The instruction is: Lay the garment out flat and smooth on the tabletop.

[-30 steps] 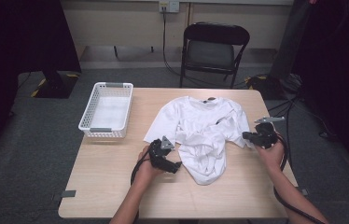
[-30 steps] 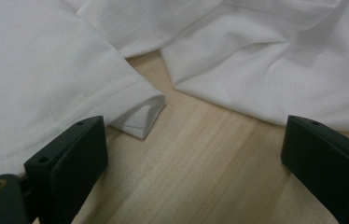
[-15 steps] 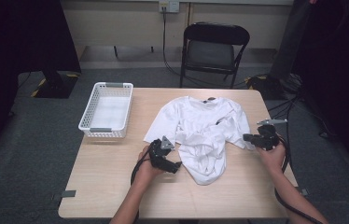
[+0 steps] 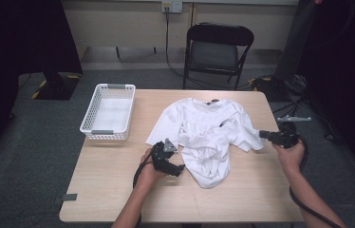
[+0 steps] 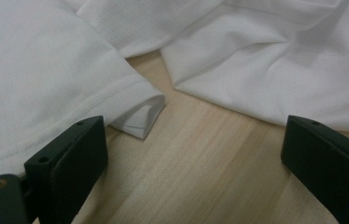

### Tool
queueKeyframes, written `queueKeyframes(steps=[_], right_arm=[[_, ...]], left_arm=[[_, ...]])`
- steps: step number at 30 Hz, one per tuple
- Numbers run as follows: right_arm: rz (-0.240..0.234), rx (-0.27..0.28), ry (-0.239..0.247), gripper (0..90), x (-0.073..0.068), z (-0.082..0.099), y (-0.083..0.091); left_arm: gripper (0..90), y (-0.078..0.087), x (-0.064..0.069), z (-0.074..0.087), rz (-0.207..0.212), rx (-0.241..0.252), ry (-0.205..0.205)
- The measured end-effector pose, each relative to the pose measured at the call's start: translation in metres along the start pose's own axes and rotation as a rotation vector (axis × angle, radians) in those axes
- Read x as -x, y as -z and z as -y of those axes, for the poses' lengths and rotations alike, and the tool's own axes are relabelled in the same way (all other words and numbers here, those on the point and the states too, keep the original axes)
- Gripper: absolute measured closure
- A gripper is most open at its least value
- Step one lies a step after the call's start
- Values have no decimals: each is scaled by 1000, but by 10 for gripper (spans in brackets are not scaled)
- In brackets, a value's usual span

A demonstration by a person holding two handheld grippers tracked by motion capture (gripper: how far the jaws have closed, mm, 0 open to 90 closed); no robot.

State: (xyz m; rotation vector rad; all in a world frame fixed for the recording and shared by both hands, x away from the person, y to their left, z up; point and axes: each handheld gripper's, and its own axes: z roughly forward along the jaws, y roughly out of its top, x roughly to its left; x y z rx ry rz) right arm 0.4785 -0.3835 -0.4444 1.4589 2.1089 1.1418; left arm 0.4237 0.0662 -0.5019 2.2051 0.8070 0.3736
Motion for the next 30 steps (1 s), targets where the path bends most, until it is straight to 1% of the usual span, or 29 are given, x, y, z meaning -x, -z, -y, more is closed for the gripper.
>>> queueKeyframes(steps=[1,2,3,4,5,6,7,8,9,10,11,12,13,16,17,18,19,20,21,22,23,24,26,28,30], right_arm=[[30,19,-15,880,10,-3,7],[56,37,-50,880,23,-5,14],[90,55,-100,878,39,-7,20],[90,55,-100,878,39,-7,20],[204,69,-164,687,68,-7,30],[234,72,-176,642,72,-6,31],[245,85,-191,634,73,-4,33],[226,95,-197,642,72,-1,34],[207,95,-178,625,67,2,33],[203,90,-148,604,59,5,31],[179,83,-117,614,50,8,28],[141,77,-92,612,41,11,24],[112,68,-67,597,30,15,20],[68,11,16,596,-1,25,2],[65,-6,47,596,-10,28,-5],[79,-26,75,601,-18,31,-11],[93,-44,92,626,-22,33,-17],[90,-62,101,652,-24,35,-22],[89,-82,103,653,-25,37,-27],[103,-93,103,651,-25,40,-29],[105,-80,100,655,-23,42,-29],[98,-72,90,655,-21,44,-28],[122,-75,84,653,-14,46,-22],[120,-73,72,644,-7,49,-17],[127,-75,55,569,-2,51,-13]], left_arm=[[65,0,0,0,0,0,0],[65,0,0,0,-1,0,0],[65,0,0,0,-1,0,1],[65,0,0,0,-1,0,1],[65,0,0,0,-2,0,1],[65,0,0,0,-2,0,1],[65,0,0,0,-2,0,1],[65,0,0,0,-2,0,1],[65,0,0,0,-2,0,1],[65,0,0,0,-2,0,1],[65,0,0,0,-2,0,0],[65,0,0,0,-2,0,0],[65,0,0,0,-2,0,1],[65,0,0,0,-2,0,1],[65,0,0,0,-2,0,1],[65,0,0,0,-2,0,0],[65,0,0,0,-2,0,1],[65,0,0,0,-2,0,1],[65,0,0,0,-2,0,0],[65,0,0,0,-2,-1,1],[65,0,0,0,-2,-1,-1],[65,0,0,0,-2,-1,-1],[65,0,0,0,-3,-1,0],[65,0,0,0,-2,-1,-1],[65,1,0,0,-2,-1,-1]])
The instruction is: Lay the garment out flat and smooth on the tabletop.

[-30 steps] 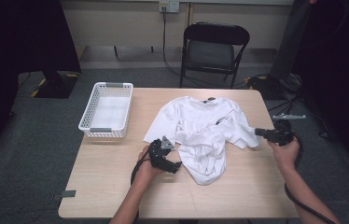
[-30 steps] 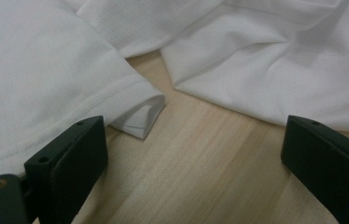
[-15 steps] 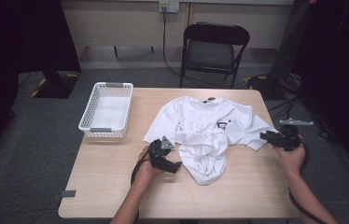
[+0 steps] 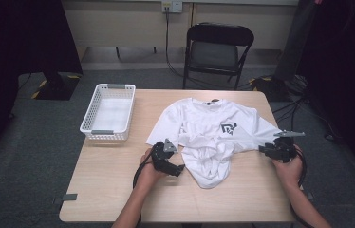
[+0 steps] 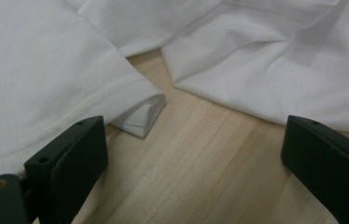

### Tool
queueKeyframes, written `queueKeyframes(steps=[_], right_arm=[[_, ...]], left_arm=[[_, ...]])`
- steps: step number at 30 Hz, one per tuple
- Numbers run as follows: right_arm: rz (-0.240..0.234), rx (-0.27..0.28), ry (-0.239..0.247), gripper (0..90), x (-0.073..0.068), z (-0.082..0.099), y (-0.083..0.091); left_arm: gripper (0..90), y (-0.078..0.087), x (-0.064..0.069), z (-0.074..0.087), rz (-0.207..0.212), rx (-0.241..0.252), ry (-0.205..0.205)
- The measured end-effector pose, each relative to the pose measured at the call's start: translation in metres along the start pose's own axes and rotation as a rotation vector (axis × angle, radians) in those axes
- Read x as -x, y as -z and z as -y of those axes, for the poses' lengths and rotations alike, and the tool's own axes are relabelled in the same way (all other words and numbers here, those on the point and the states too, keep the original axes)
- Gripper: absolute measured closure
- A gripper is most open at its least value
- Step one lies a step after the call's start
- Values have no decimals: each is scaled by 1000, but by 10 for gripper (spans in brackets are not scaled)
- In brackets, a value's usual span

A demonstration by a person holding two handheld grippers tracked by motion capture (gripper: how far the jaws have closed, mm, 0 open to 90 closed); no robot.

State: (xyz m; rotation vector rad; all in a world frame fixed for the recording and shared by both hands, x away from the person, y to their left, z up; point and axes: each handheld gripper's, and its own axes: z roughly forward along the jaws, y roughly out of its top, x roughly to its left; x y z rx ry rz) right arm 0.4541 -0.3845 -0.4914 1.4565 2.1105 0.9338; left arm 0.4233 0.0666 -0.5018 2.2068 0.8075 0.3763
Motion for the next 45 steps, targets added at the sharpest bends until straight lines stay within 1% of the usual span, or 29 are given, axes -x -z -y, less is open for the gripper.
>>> queueKeyframes(steps=[2,3,4,5,7,9,12,14,16,17,18,20,22,26,28,31,33,34,35,37,38,39,42,45], right_arm=[[14,-4,-19,459,1,2,3],[11,2,-24,434,0,3,5],[11,2,-24,434,0,3,5],[-18,17,-24,349,-10,9,10],[-34,18,-14,321,-19,14,14],[-64,32,0,262,-31,21,19],[-87,13,22,198,-46,32,22],[-70,0,62,137,-53,35,23],[-68,-6,80,106,-58,37,23],[-60,-8,99,91,-60,38,23],[-53,-2,114,81,-61,40,22],[-53,11,113,79,-62,42,22],[-56,27,111,78,-61,43,22],[-59,26,114,78,-61,43,22],[-59,26,114,78,-61,43,22],[-58,26,114,78,-61,44,22],[-57,27,113,78,-61,44,22],[-57,27,113,78,-61,44,22],[-57,27,113,78,-61,44,22],[-57,27,113,78,-61,44,22],[-57,27,112,78,-61,44,22],[-57,27,112,78,-61,44,22],[-56,27,112,78,-61,44,22],[-56,27,112,78,-61,44,22]], left_arm=[[65,0,0,0,0,1,1],[65,0,0,0,0,1,1],[65,0,0,0,0,1,1],[65,0,0,0,0,0,0],[65,0,0,0,0,0,0],[65,0,0,0,0,1,0],[65,0,0,0,-1,1,0],[66,0,0,0,-2,1,1],[70,0,0,0,-3,2,4],[71,0,0,0,-3,2,5],[72,0,0,0,-3,2,5],[74,0,-1,0,-15,1,12],[80,1,-1,0,-16,2,16],[90,1,0,1,-29,5,19],[105,2,0,1,-39,12,35],[117,6,0,1,-51,0,44],[117,11,-1,-1,-54,20,57],[117,11,-1,-1,-54,20,57],[119,20,-5,-5,-64,49,68],[125,27,-11,-8,-77,66,89],[125,31,-15,-8,-82,71,102],[127,35,-20,-9,-95,76,123],[143,43,-36,-9,-157,70,164],[202,45,-51,-7,-203,54,200]])
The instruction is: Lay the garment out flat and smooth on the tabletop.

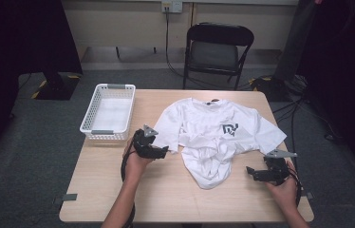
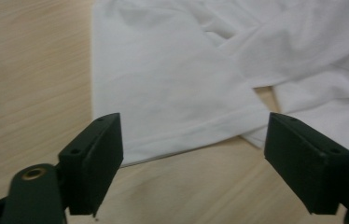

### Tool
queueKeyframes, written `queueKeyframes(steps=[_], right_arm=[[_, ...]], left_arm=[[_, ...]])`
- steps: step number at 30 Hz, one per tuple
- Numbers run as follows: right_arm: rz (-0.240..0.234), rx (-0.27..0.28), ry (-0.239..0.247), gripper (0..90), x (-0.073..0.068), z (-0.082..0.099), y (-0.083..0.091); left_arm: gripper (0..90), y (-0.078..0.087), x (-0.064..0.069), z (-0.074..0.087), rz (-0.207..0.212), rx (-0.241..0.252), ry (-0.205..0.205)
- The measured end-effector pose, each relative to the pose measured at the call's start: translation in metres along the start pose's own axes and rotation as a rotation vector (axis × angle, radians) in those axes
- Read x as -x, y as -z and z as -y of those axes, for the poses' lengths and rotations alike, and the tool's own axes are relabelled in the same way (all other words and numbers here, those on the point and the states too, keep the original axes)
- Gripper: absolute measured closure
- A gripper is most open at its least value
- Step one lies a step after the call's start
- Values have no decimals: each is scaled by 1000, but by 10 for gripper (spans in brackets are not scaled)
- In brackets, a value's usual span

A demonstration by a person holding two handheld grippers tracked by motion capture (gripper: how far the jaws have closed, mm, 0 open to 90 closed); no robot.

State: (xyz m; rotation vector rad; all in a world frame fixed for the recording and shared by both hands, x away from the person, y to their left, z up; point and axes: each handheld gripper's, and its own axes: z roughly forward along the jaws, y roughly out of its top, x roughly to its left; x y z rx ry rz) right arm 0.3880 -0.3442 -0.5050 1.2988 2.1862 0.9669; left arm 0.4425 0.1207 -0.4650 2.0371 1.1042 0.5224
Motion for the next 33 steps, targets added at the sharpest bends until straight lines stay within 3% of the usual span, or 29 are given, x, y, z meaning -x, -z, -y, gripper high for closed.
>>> queueKeyframes(steps=[4,9,13,16,20,22,25,30,33], right_arm=[[0,0,0,78,0,0,0],[0,0,0,78,0,0,0],[0,0,0,78,0,0,0],[0,0,0,78,0,0,0],[0,0,0,79,0,0,0],[0,0,0,78,0,0,0],[0,0,0,79,0,0,0],[0,0,0,78,0,0,0],[-1,0,0,78,0,0,0]], left_arm=[[263,-8,-15,3,-70,-35,46],[326,-19,-24,4,-95,-56,84],[368,-22,-31,5,-113,-63,143],[418,-24,-34,8,-122,-84,148],[501,-24,-37,11,-123,-71,152],[518,-24,-36,11,-117,-79,131],[607,-25,-33,10,-102,-74,115],[841,-26,-28,8,-61,-82,114],[870,-26,-25,3,-64,-121,84]])
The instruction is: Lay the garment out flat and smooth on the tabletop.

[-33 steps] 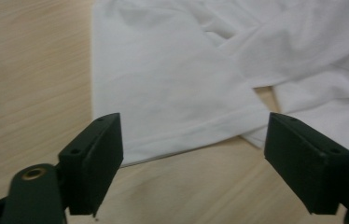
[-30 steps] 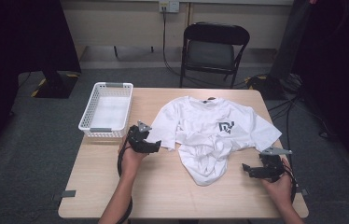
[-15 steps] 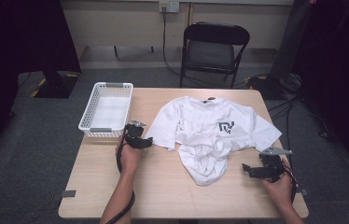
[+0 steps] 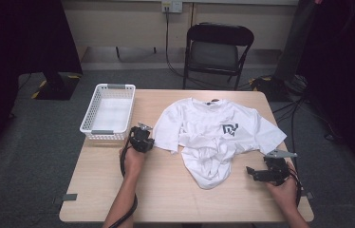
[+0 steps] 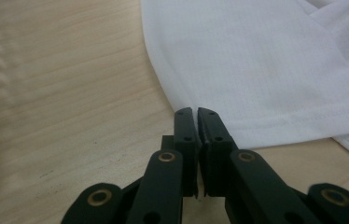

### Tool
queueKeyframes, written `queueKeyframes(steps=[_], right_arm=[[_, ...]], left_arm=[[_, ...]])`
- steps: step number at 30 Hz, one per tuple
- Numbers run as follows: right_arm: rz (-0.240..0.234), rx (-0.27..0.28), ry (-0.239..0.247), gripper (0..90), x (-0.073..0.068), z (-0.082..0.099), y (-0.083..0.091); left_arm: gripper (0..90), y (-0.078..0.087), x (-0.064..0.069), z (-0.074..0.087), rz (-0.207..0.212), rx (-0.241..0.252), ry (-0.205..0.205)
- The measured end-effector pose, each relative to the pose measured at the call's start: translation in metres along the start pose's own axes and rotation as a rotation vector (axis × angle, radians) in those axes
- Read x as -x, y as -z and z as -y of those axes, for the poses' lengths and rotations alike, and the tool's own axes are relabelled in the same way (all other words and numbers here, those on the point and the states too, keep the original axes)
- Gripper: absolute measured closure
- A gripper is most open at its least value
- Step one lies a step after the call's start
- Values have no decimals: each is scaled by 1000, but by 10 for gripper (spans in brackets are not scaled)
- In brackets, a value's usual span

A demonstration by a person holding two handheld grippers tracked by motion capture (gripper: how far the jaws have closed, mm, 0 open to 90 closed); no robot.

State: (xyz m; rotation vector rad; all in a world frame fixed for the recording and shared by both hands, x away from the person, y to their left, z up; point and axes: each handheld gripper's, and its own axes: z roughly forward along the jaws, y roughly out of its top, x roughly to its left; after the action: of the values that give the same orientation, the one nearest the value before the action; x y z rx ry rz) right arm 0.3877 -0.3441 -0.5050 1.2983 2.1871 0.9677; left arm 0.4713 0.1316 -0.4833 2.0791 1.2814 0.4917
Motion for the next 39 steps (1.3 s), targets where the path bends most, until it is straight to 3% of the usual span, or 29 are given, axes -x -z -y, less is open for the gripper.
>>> queueKeyframes(steps=[5,12,17,18,19,20,23,24,27,30,31,33,35,39], right_arm=[[-1,0,1,79,0,0,0],[-2,0,2,78,0,0,0],[-3,0,3,79,0,0,0],[-4,0,5,79,0,0,0],[-4,0,5,79,0,0,0],[-4,0,5,79,0,0,0],[-4,0,5,78,0,0,0],[-4,0,5,79,0,0,0],[-5,0,5,79,0,0,0],[-7,0,7,79,0,1,1],[-7,0,8,79,0,1,1],[-8,0,8,79,0,1,1],[-8,0,8,79,0,1,1],[-8,0,9,79,0,1,1]], left_arm=[[871,8,0,-11,2,12,-3],[871,44,-8,-45,-39,71,-36],[871,60,-21,-63,-80,85,-55],[871,64,-32,-72,-117,73,-65],[870,64,-32,-72,-117,73,-65],[870,63,-43,-77,-144,53,-71],[863,59,-53,-78,-164,23,-66],[850,57,-57,-77,-182,19,-61],[626,58,-57,-75,-198,54,-58],[496,62,-42,-72,-161,78,-89],[446,62,-34,-69,-137,84,-101],[440,60,-16,-60,-59,94,-116],[413,42,7,-39,32,80,-132],[382,9,17,-13,72,13,-116]])
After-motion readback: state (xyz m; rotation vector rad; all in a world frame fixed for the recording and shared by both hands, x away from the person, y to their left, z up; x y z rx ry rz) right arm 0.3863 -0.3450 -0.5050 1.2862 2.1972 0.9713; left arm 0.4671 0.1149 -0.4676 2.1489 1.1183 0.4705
